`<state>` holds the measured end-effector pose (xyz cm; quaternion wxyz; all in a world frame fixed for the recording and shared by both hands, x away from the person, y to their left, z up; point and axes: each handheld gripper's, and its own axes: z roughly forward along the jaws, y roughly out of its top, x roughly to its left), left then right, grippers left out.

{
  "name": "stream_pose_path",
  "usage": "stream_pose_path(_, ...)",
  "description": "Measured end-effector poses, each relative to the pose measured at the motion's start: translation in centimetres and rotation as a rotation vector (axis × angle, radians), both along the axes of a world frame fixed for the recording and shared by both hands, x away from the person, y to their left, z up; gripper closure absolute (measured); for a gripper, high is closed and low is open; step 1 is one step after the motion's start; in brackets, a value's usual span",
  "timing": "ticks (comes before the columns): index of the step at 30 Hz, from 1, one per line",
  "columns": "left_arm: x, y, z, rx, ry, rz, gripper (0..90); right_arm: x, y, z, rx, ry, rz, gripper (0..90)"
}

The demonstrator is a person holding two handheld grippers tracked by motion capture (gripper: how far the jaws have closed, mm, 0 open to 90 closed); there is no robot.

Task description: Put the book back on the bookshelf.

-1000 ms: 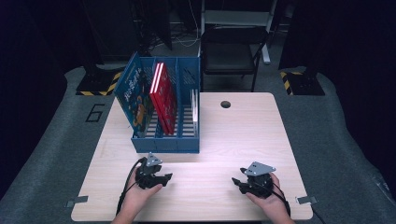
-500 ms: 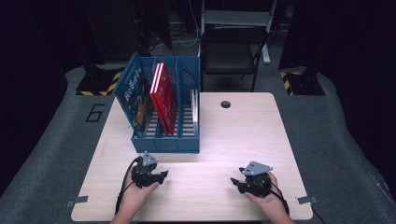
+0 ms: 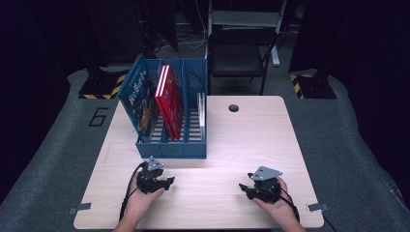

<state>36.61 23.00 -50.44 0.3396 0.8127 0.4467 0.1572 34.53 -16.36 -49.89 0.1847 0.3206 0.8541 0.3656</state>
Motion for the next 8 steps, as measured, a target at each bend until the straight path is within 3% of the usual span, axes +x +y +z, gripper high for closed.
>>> stream_pose_path(8, 0.19, 0.18, -0.03, 0.038, 0.024, -0.030, 41.8, 0.26, -0.27, -0.03, 0.010, 0.001, -0.009, 44.2)
